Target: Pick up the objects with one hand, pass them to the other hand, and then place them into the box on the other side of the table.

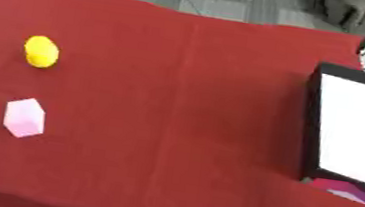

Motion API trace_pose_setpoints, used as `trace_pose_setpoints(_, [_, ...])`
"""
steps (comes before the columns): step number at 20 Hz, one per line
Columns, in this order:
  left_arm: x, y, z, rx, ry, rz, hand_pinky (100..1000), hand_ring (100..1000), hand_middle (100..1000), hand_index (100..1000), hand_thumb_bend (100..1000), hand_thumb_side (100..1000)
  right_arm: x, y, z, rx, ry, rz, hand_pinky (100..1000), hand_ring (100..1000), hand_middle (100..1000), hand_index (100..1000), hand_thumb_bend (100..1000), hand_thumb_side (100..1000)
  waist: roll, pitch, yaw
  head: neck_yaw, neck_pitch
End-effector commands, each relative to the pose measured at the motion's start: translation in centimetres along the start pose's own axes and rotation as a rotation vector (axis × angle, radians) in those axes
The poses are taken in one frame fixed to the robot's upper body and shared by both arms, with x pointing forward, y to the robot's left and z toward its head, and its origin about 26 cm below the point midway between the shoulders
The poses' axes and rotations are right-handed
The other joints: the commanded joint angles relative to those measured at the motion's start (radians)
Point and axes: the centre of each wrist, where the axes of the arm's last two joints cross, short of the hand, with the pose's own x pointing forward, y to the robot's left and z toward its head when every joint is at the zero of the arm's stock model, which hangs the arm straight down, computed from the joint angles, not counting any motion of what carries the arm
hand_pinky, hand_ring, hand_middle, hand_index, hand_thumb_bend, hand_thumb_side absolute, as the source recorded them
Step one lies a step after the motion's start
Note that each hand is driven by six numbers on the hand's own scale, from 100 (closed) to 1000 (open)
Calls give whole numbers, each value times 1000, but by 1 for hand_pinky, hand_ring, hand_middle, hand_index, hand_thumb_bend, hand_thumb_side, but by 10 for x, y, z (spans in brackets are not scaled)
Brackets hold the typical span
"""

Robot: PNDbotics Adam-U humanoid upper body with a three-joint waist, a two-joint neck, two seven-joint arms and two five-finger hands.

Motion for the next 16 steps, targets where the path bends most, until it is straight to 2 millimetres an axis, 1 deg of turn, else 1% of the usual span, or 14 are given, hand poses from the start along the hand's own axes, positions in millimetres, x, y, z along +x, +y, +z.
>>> trace_pose_setpoints(1, [-1, 13, 5, -21, 59, 68, 952, 896, 794, 806, 203, 205, 7, -3, -2, 4, -26, 19, 1000, 1000, 971, 1000, 100, 616, 3, -13, 1, 5, 2])
trace_pose_setpoints(3, [0, 11, 5, -15, 53, 82, 920, 877, 768, 747, 100, 186, 7, -4, -2, 4, -27, 18, 1000, 1000, 972, 1000, 100, 616, 3, -13, 1, 5, 3])
trace_pose_setpoints(5, [1, 11, 6, -7, 46, 90, 880, 844, 734, 682, 100, 206, 7, -4, -2, 5, -27, 18, 1000, 1000, 972, 1000, 100, 616, 3, -13, 0, 5, 3])
trace_pose_setpoints(8, [6, 15, 13, 20, 18, 103, 848, 811, 698, 626, 100, 197, 8, -4, -2, 4, -27, 18, 1000, 1000, 972, 1000, 100, 616, 3, -13, 1, 2, 4])
trace_pose_setpoints(12, [20, 28, 39, 118, -49, 106, 801, 764, 647, 587, 100, 186, 7, -4, -2, 3, -26, 21, 1000, 1000, 972, 1000, 100, 615, 2, -12, 5, -10, 0])
trace_pose_setpoints(16, [40, 41, 75, 229, -165, 124, 783, 714, 592, 545, 100, 199, 7, -6, -2, 0, -26, 25, 1000, 1000, 972, 1000, 100, 614, 2, -12, 13, -38, -4])
